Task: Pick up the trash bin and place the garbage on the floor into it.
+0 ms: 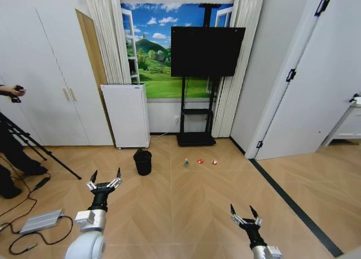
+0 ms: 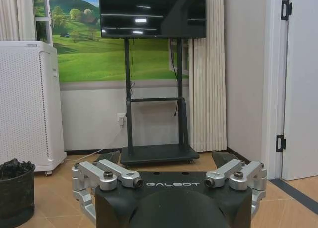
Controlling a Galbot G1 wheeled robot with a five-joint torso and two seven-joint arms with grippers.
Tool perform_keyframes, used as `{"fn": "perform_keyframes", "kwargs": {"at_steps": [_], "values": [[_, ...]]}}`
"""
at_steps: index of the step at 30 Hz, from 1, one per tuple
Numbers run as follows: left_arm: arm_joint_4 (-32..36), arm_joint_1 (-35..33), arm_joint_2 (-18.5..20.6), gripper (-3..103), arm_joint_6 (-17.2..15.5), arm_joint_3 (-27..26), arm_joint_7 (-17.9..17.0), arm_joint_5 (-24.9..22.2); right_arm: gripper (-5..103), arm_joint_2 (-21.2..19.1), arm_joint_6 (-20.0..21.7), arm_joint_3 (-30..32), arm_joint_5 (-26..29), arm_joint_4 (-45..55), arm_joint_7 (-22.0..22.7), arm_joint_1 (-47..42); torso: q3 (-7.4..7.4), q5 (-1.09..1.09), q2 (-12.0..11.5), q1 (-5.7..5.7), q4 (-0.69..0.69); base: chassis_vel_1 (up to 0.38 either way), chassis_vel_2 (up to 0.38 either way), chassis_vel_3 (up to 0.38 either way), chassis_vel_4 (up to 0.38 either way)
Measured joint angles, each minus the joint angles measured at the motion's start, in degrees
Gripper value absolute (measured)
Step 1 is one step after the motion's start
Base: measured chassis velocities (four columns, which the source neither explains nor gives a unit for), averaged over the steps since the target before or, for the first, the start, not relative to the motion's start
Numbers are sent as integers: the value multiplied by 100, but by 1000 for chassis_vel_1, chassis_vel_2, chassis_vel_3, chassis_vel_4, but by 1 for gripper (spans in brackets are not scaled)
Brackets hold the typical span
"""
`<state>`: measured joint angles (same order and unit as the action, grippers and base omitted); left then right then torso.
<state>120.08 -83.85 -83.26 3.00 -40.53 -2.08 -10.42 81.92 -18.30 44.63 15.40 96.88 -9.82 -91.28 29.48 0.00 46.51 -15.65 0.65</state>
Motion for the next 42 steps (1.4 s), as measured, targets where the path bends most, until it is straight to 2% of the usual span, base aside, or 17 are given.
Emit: {"fn": "perform_keyframes", "kwargs": {"at_steps": [10, 18, 20, 22, 23, 26, 27, 28, 31, 32, 36, 38, 41, 42], "values": [[13, -63, -17, 100, 61, -21, 9, 27, 100, -24, -4, 26, -44, -145, 187, 36, -1, 0, 0, 2, -1, -23, 31, 36, -31], [13, -62, -17, 100, 70, -24, 11, 24, 100, -30, 15, 17, -42, -101, 204, 37, 0, 3, 0, 1, -2, -177, 169, 177, -176], [23, -60, -13, 100, 70, -25, 12, 24, 100, -36, 10, 20, -32, -100, 193, 31, 0, -2, 0, 0, 0, -235, 236, 238, -258], [31, -60, -12, 100, 69, -25, 12, 24, 100, -39, 3, 20, -8, -99, 177, 28, 0, 4, -1, 0, -1, -230, 265, 246, -267], [33, -60, -12, 100, 69, -23, 12, 25, 100, -42, -4, 22, 8, -100, 168, 24, 0, -1, 0, 0, 2, -266, 274, 282, -269], [41, -62, -12, 100, 68, -23, 12, 29, 100, -47, -21, 23, 23, -99, 147, 29, 0, 3, 0, 0, -2, -291, 285, 285, -281], [43, -64, -12, 100, 68, -23, 12, 30, 100, -47, -23, 24, 32, -100, 145, 28, 0, 0, 0, 0, 2, -308, 309, 293, -323], [46, -66, -15, 100, 68, -24, 12, 31, 100, -47, -28, 24, 37, -101, 143, 37, 0, 1, 0, 0, -1, -338, 313, 338, -323], [47, -67, -16, 100, 68, -25, 12, 31, 100, -46, -29, 24, 37, -105, 149, 41, 0, -2, 0, 0, 1, -338, 339, 349, -332], [49, -68, -16, 100, 68, -32, 12, 31, 100, -42, -30, 18, 39, -108, 153, 51, 0, 4, -1, -1, -1, -355, 352, 391, -353], [50, -70, -16, 100, 68, -42, 12, 30, 100, -41, -33, 18, 37, -111, 150, 54, 1, -2, -1, -1, 0, -361, 371, 380, -397], [52, -69, -16, 100, 70, -46, 12, 29, 100, -39, -34, 15, 36, -110, 144, 57, 0, 4, -1, -1, -1, -353, 378, 368, -366], [52, -70, -20, 100, 72, -45, 12, 29, 100, -41, -36, 18, 36, -106, 139, 55, 0, -6, 0, -1, 2, -349, 353, 364, -362], [54, -72, -21, 100, 76, -48, 11, 29, 100, -40, -37, 17, 35, -106, 136, 59, 1, 8, -1, -2, -3, -354, 349, 350, -354]]}}
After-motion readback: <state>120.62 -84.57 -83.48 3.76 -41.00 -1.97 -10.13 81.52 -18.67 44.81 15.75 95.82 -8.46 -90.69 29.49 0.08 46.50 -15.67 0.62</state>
